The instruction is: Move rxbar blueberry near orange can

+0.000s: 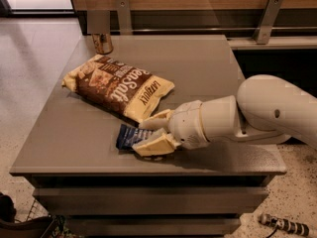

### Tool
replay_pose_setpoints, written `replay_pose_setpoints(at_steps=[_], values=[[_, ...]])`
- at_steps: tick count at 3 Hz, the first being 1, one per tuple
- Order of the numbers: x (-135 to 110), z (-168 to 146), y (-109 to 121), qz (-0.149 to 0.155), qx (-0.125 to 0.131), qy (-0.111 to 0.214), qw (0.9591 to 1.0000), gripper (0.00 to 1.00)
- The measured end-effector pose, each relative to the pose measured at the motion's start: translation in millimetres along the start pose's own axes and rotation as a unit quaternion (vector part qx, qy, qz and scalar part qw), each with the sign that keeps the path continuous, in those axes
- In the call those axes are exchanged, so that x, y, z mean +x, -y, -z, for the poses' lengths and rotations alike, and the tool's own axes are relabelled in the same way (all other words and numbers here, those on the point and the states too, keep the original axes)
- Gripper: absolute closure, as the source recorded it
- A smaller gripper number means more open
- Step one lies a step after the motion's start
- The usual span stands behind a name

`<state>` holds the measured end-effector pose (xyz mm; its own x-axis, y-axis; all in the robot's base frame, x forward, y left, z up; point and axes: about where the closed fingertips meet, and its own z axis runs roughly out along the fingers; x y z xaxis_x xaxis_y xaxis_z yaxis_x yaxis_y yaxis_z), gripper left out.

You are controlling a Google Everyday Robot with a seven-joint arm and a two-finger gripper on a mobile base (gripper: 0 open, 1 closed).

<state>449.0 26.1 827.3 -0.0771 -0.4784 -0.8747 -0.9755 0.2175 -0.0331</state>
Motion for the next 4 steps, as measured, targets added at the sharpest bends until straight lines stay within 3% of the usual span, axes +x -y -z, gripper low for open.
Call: replay_pose_setpoints(at_steps=[2,3,4], values=[[-59,45,8,0.037,0.026,-0.040,0.9982,1.00],[-76,59,42,0.031,0.046,-0.046,0.9974,1.00],[-93,63,98,0.007,0.077,-0.037,0.9964,1.00]])
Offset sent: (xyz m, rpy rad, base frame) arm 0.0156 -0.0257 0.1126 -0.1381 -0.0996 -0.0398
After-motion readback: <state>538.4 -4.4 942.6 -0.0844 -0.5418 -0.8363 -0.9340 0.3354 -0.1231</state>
